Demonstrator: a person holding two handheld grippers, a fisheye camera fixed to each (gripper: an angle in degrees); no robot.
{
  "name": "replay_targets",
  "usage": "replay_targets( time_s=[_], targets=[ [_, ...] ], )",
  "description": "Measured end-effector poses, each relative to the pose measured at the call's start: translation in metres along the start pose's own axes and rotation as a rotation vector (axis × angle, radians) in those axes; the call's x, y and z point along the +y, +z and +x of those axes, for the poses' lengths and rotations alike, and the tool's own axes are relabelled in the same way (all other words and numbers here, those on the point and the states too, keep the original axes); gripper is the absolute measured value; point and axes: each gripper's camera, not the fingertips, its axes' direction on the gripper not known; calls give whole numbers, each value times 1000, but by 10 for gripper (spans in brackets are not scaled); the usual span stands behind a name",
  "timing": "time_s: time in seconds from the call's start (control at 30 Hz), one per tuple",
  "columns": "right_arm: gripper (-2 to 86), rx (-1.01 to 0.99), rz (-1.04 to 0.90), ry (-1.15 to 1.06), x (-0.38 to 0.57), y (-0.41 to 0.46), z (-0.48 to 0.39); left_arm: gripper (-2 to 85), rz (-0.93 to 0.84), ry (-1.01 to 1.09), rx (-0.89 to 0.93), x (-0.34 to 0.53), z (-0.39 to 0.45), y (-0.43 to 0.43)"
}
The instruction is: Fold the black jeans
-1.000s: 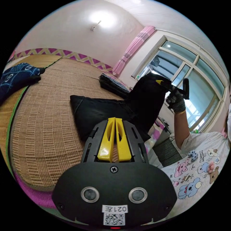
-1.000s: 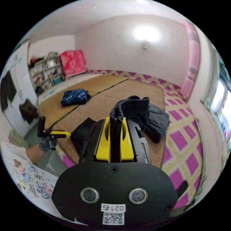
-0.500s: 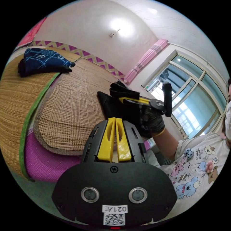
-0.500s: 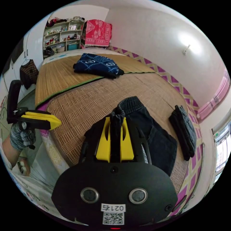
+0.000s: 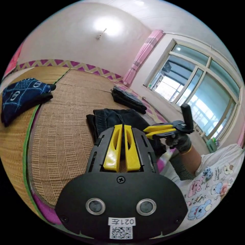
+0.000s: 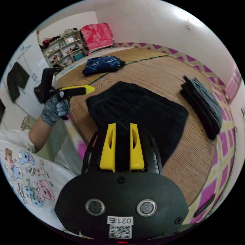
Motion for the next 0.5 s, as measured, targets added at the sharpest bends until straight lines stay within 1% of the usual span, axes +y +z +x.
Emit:
replay_targets(
  time_s=[0.1,0.13,0.2,0.27,0.33,0.4,0.47,0.5],
  targets=[
    [73,21,-108,49,43,24,23,-9,-138,-42,-82,0,-21,26],
    [66,10,-130,61,60,38,30,-9,-131,-41,-75,3,-25,27],
    [58,-28,-48,90,81,34,41,-9,-106,-82,-27,-2,-39,17],
    [52,-27,-85,83,86,28,47,-9,-108,-78,-41,-9,-41,11],
    [51,24,-116,58,92,20,52,-9,-109,-72,-52,-16,-43,4],
    [49,9,-139,57,100,24,60,-9,-106,-77,-44,-24,-50,-6],
    [50,-11,-131,49,102,19,72,-8,-90,-87,-23,-30,-56,-16],
    [52,-25,-96,73,100,10,85,-8,-36,-107,13,-34,-61,-28]
  ],
)
